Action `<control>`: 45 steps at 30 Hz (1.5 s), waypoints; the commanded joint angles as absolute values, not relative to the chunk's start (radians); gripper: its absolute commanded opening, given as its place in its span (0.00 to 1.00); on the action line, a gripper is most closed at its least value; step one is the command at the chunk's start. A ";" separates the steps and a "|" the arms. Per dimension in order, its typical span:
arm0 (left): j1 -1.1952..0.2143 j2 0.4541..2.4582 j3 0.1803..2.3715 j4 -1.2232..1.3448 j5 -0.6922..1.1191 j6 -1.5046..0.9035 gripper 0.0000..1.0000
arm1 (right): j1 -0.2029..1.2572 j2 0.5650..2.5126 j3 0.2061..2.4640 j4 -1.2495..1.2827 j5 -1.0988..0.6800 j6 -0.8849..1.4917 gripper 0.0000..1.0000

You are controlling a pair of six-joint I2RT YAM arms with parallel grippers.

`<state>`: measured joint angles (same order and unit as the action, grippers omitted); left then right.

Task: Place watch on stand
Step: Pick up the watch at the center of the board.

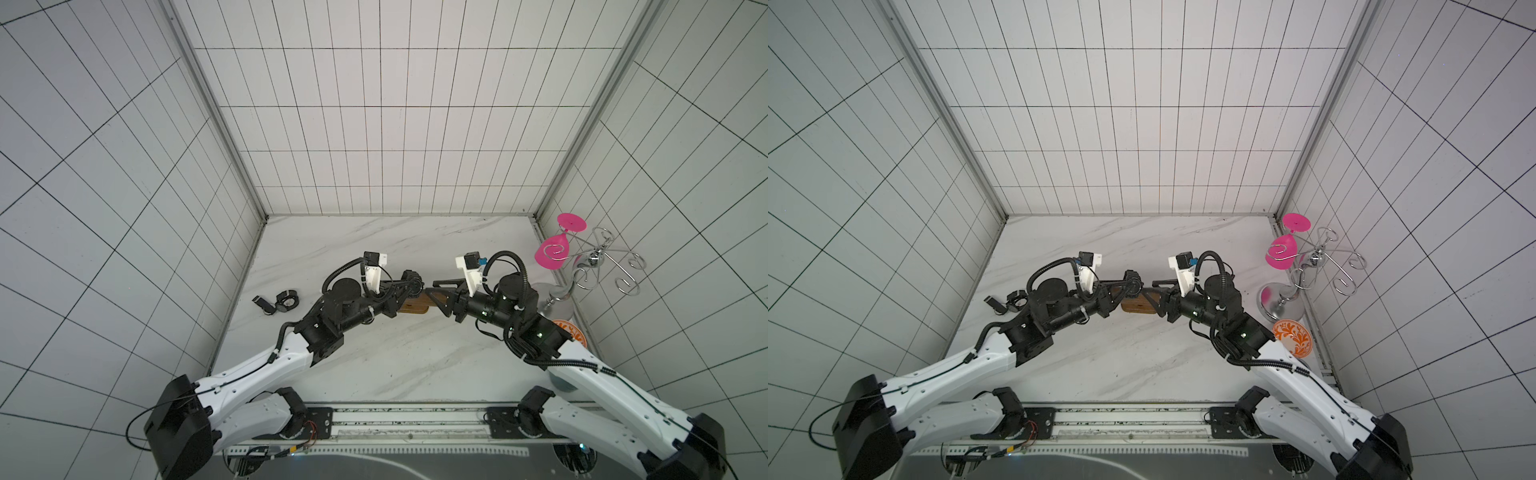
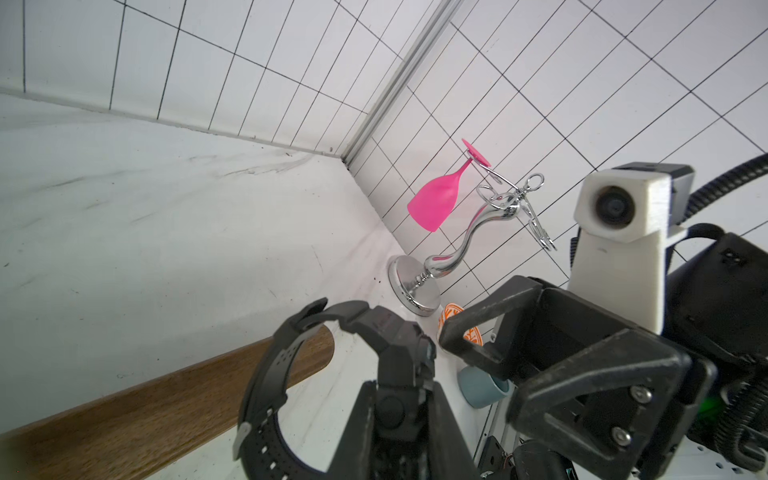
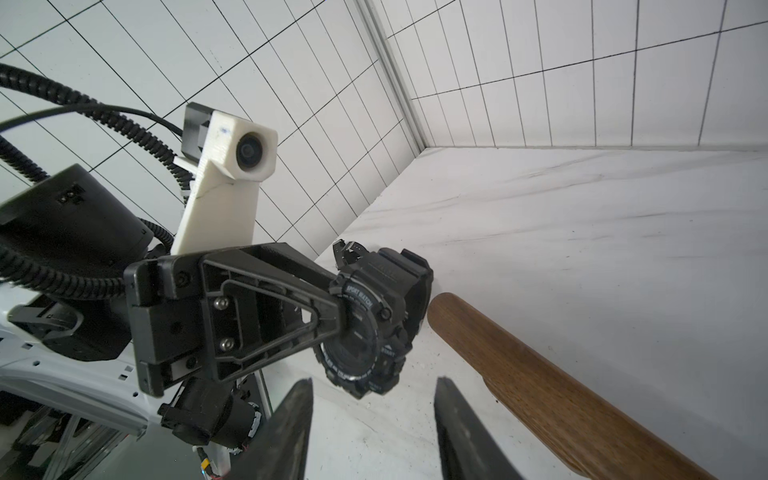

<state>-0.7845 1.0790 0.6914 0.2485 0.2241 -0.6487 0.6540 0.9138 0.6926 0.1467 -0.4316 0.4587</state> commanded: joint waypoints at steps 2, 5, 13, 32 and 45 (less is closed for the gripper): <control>-0.788 1.067 0.672 0.394 0.301 -0.635 0.02 | 0.648 0.917 0.637 0.238 -0.552 0.484 0.47; -0.787 1.068 0.666 0.425 0.337 -0.637 0.02 | 0.648 0.916 0.632 0.261 -0.576 0.494 0.46; -0.797 1.069 0.651 0.494 0.401 -0.632 0.02 | 0.648 0.907 0.624 0.301 -0.632 0.494 0.41; -0.810 1.061 0.646 0.459 0.389 -0.586 0.26 | 0.648 0.876 0.629 0.290 -0.614 0.476 0.05; -0.640 0.903 0.585 0.405 0.380 -0.575 0.71 | 0.647 0.851 0.651 0.241 -0.643 0.419 0.00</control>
